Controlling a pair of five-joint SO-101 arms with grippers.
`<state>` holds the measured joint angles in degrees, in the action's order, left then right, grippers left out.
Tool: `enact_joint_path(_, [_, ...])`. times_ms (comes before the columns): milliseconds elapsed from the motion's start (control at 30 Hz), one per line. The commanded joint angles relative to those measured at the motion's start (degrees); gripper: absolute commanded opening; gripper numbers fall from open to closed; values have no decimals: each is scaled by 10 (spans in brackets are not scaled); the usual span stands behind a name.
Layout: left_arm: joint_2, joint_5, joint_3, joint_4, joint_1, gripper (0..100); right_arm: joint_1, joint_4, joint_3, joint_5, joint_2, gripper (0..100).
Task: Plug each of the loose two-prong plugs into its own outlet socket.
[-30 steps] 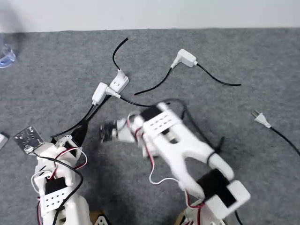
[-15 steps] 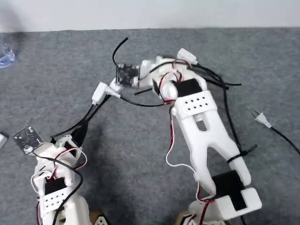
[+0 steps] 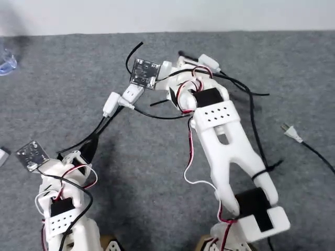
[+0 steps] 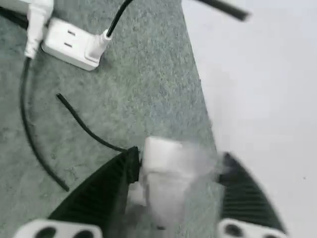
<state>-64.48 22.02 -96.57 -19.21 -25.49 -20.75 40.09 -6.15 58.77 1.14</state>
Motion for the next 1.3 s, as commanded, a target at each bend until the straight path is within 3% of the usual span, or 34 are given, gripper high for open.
enact_joint_path(0, [-5,-4,7,-3,-4,442,1,20,12,-11,50,357])
enact_joint_path(300, [-5,-4,7,-3,-4,442,-6,85,12,-13,115,337])
enact_joint_path(667, [-5,-16,8,-3,-11,442,-98,479,-51,-28,322,335])
enact_joint_path(933, [-5,-100,38,-16,-92,442,-101,384,-351,-192,523,335])
enact_joint_path(1100, [-5,-142,116,-153,-137,442,-101,303,-545,-272,698,335])
enact_joint_path(1267, [-5,-208,150,-244,-137,442,-85,256,-675,-282,867,335])
